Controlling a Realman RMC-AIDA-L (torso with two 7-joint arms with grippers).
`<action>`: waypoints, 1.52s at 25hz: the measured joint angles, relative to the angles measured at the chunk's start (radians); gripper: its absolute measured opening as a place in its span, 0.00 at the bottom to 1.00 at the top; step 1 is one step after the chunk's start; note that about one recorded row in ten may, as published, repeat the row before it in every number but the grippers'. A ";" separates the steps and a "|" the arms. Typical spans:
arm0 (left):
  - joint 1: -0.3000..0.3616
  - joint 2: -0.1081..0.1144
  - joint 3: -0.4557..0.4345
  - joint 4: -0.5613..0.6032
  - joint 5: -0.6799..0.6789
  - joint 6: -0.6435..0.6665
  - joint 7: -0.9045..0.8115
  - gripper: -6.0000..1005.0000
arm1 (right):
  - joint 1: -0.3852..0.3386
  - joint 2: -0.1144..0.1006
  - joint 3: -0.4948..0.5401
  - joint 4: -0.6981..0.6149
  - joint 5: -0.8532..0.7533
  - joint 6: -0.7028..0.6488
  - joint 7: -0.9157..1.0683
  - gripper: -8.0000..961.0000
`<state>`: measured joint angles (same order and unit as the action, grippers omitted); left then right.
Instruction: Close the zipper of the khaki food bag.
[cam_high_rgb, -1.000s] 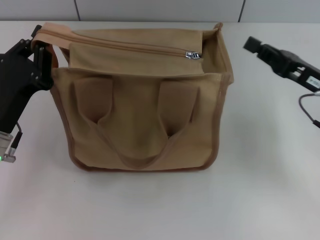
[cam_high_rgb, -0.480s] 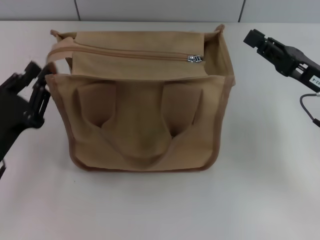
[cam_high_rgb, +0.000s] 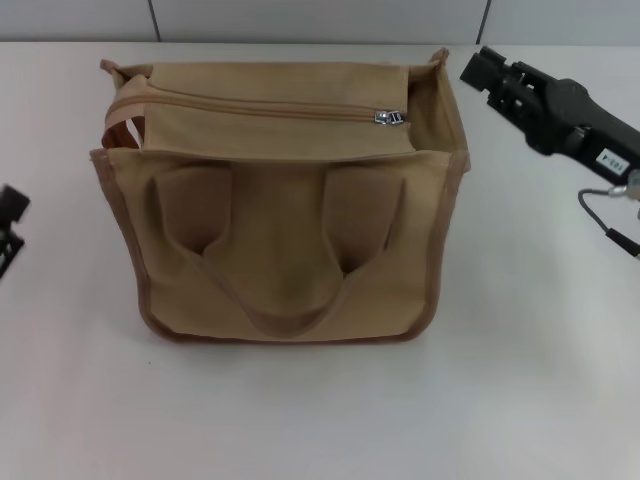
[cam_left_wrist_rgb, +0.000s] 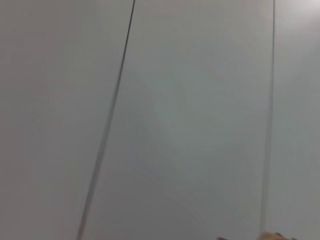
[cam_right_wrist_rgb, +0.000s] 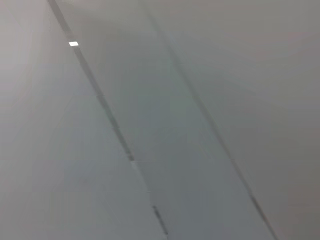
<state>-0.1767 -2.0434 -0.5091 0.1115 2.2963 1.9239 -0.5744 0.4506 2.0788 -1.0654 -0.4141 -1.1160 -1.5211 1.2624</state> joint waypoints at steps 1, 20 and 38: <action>0.000 0.000 0.000 0.000 0.000 0.000 0.000 0.66 | -0.002 0.001 -0.003 0.006 0.000 -0.031 -0.047 0.25; -0.118 0.031 0.665 0.233 0.062 0.070 -0.147 0.78 | 0.007 0.003 -0.059 0.003 -0.407 -0.269 -0.386 0.77; -0.139 0.007 0.842 0.294 0.069 0.044 -0.179 0.78 | 0.089 0.003 -0.268 -0.023 -0.526 -0.128 -0.228 0.86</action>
<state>-0.3162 -2.0360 0.3326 0.4054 2.3657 1.9684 -0.7538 0.5391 2.0822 -1.3338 -0.4369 -1.6418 -1.6494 1.0343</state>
